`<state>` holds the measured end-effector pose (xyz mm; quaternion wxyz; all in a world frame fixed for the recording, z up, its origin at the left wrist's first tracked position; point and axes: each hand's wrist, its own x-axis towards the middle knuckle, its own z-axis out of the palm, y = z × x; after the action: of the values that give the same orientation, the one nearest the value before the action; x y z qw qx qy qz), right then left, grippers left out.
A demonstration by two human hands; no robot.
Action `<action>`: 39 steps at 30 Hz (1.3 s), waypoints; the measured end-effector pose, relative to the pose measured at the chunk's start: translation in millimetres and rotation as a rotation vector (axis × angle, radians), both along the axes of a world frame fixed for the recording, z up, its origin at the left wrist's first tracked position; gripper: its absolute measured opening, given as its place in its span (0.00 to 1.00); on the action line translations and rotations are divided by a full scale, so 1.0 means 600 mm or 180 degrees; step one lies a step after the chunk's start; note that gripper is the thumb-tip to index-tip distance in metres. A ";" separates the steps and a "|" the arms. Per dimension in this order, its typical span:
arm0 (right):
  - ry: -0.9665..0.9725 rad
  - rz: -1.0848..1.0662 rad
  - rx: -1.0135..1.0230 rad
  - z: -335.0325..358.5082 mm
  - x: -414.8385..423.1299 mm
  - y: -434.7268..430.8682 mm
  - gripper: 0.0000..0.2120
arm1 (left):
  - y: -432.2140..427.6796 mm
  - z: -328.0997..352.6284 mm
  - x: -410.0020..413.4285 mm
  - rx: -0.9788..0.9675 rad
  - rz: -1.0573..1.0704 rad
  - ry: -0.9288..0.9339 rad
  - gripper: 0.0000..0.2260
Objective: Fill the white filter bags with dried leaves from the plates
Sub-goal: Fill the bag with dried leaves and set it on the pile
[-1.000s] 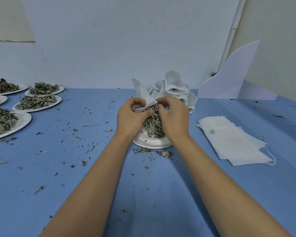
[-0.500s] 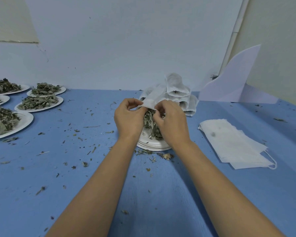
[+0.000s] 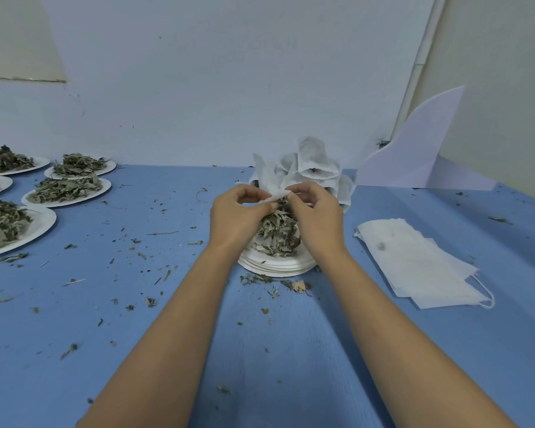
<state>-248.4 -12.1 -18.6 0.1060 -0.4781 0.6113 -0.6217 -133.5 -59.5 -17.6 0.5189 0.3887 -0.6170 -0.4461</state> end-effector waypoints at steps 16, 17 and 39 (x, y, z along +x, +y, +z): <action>0.1463 -0.0443 0.0179 -0.015 -0.006 -0.003 0.06 | 0.009 0.008 0.002 0.0796 0.0034 0.0711 0.08; 0.1591 -0.0442 0.0195 -0.017 -0.002 -0.004 0.06 | 0.008 0.008 0.001 0.0918 0.0171 0.0792 0.08; 0.0066 -0.0544 0.0339 -0.007 -0.008 -0.008 0.04 | 0.006 0.005 -0.003 0.0224 -0.0365 -0.0454 0.16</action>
<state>-253.2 -16.8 -23.1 0.0715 -0.4242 0.6831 -0.5901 -135.6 -55.6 -14.8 0.4333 0.4016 -0.6575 -0.4676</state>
